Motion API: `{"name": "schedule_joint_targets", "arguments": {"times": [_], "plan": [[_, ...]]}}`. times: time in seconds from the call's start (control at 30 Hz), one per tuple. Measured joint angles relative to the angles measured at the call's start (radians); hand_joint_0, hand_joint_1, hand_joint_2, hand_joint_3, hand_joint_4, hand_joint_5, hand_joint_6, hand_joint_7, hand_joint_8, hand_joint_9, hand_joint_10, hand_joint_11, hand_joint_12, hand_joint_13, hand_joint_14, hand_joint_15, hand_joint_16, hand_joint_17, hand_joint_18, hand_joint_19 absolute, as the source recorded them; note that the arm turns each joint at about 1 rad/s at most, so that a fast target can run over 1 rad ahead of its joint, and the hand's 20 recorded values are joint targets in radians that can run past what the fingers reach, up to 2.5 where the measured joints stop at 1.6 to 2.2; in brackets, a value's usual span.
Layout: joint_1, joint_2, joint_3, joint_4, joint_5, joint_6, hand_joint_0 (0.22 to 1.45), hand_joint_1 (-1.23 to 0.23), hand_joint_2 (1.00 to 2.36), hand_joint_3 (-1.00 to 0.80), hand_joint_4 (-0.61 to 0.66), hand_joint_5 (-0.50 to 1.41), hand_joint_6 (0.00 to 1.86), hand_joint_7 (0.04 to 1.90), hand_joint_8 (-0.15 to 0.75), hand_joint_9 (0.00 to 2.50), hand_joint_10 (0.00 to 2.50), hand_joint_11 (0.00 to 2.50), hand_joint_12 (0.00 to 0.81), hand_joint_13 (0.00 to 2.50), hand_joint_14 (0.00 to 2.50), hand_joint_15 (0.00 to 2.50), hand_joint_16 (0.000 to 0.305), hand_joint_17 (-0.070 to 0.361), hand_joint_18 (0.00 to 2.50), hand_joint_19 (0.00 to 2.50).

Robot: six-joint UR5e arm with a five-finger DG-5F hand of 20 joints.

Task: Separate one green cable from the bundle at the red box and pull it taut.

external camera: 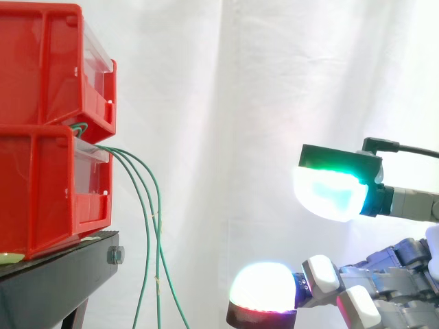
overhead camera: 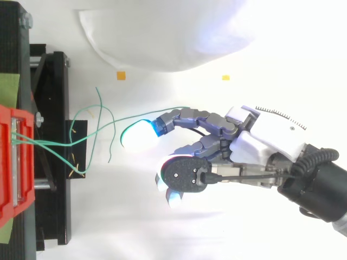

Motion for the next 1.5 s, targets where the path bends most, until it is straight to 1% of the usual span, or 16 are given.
{"name": "schedule_joint_targets", "arguments": {"times": [0.07, 0.23, 0.67, 0.87, 0.93, 1.0, 1.03, 1.1, 1.13, 1.3, 1.5], "plan": [[0.000, 0.000, 0.000, 0.000, 0.000, 0.000, 0.55, -0.73, 1.00, -0.50, 0.19, -0.17, 0.50, 0.67, 0.242, 0.98, 0.02, 0.69, 0.338, 1.09, 0.01, 0.66, 0.028, 0.064, 0.60, 0.89], [0.000, 0.000, 0.000, 0.000, 0.000, 0.000, 0.55, -0.73, 1.00, -0.50, 0.19, -0.17, 0.50, 0.67, 0.240, 1.00, 0.02, 0.69, 0.336, 1.10, 0.01, 0.66, 0.028, 0.062, 0.60, 0.90], [0.000, 0.000, 0.000, 0.000, 0.000, 0.000, 0.56, -0.73, 1.00, -0.50, 0.19, -0.16, 0.50, 0.68, 0.239, 1.00, 0.02, 0.68, 0.335, 1.11, 0.02, 0.66, 0.027, 0.061, 0.61, 0.91], [0.000, 0.000, 0.000, 0.000, 0.000, 0.000, 0.57, -0.77, 1.00, -0.50, 0.19, -0.16, 0.50, 0.71, 0.238, 1.01, 0.01, 0.68, 0.332, 1.13, 0.02, 0.66, 0.026, 0.059, 0.63, 0.91], [0.000, 0.000, 0.000, 0.000, 0.000, 0.000, 0.56, -0.79, 1.00, -0.50, 0.18, -0.16, 0.50, 0.72, 0.237, 1.02, 0.02, 0.69, 0.315, 1.14, 0.02, 0.67, 0.026, 0.059, 0.66, 0.94], [0.000, 0.000, 0.000, 0.000, 0.000, 0.000, 0.55, -0.80, 1.00, -0.50, 0.18, -0.16, 0.50, 0.72, 0.239, 1.04, 0.02, 0.72, 0.306, 1.15, 0.02, 0.71, 0.027, 0.060, 0.71, 1.03], [0.000, 0.000, 0.000, 0.000, 0.000, 0.000, 0.52, -0.73, 1.00, -0.50, 0.18, -0.16, 0.50, 0.69, 0.250, 1.05, 0.02, 0.74, 0.307, 1.15, 0.01, 0.77, 0.029, 0.065, 0.76, 1.12], [0.000, 0.000, 0.000, 0.000, 0.000, 0.000, 0.51, -0.64, 1.00, -0.50, 0.19, -0.16, 0.50, 0.68, 0.256, 1.06, 0.02, 0.78, 0.316, 1.16, 0.01, 0.82, 0.030, 0.067, 0.77, 1.15], [0.000, 0.000, 0.000, 0.000, 0.000, 0.000, 0.52, -0.64, 1.00, -0.45, 0.19, -0.15, 0.50, 0.68, 0.257, 1.06, 0.02, 0.81, 0.322, 1.15, 0.02, 0.87, 0.029, 0.066, 0.77, 1.18], [0.000, 0.000, 0.000, 0.000, 0.000, 0.000, 0.54, -0.65, 1.01, -0.38, 0.19, -0.15, 0.50, 0.67, 0.249, 1.06, 0.02, 0.84, 0.306, 1.14, 0.01, 0.94, 0.029, 0.065, 0.76, 1.21], [0.000, 0.000, 0.000, 0.000, 0.000, 0.000, 0.55, -0.71, 1.00, -0.44, 0.19, -0.15, 0.50, 0.68, 0.242, 1.07, 0.02, 0.83, 0.300, 1.14, 0.01, 0.94, 0.028, 0.063, 0.77, 1.21]]}}
